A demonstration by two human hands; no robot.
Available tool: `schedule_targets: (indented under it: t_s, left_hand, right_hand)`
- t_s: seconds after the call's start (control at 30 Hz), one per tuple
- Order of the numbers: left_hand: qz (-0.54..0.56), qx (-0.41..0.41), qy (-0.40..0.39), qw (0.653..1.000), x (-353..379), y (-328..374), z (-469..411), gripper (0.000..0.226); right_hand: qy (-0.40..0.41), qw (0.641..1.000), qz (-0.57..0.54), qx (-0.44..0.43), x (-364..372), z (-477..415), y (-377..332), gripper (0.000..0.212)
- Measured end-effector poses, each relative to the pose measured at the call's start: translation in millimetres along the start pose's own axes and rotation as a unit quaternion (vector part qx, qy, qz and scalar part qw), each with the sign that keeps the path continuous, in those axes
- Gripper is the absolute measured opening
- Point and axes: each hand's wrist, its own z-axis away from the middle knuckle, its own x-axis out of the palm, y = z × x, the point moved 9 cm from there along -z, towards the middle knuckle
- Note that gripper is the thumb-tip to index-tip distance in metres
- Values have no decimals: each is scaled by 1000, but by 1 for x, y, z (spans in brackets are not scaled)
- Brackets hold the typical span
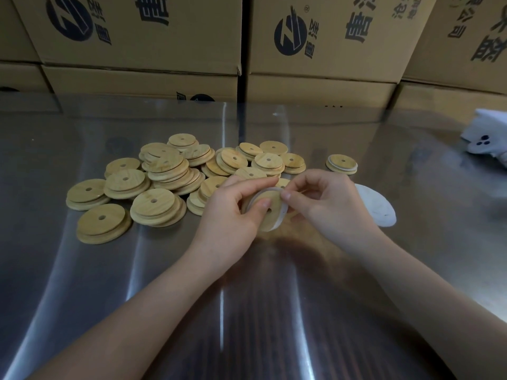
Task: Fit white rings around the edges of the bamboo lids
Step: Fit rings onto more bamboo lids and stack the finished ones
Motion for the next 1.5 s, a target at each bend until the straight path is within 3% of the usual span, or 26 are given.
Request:
schedule_targets:
  t_s: [0.23,0.57,0.9,1.13,1.3,1.5]
  left_hand:
    - [5,-5,-6,1000,1,2,0,37]
    - [43,13,-17,999,4,7,4,46]
    - [161,-54,24,985,-8,-11,0,35]
    - [161,-38,-3,986,-2,-4,1,34]
    - [147,-35,-20,988,5,0,4,28]
    - [135,-47,-7,990,3,-3,1,33]
  right_hand:
    - [-47,997,-39,36,-2,-6,3,17]
    - [-176,981,-69,49,5,-3,2,17]
    - [-124,982,-127,65,13,2,3,13]
    - [-6,998,-58,-38,1,3,-8,14]
    - [70,985,43,-154,-3,13,-26,8]
    - [38,996,-33,-69,-5,3,-11,16]
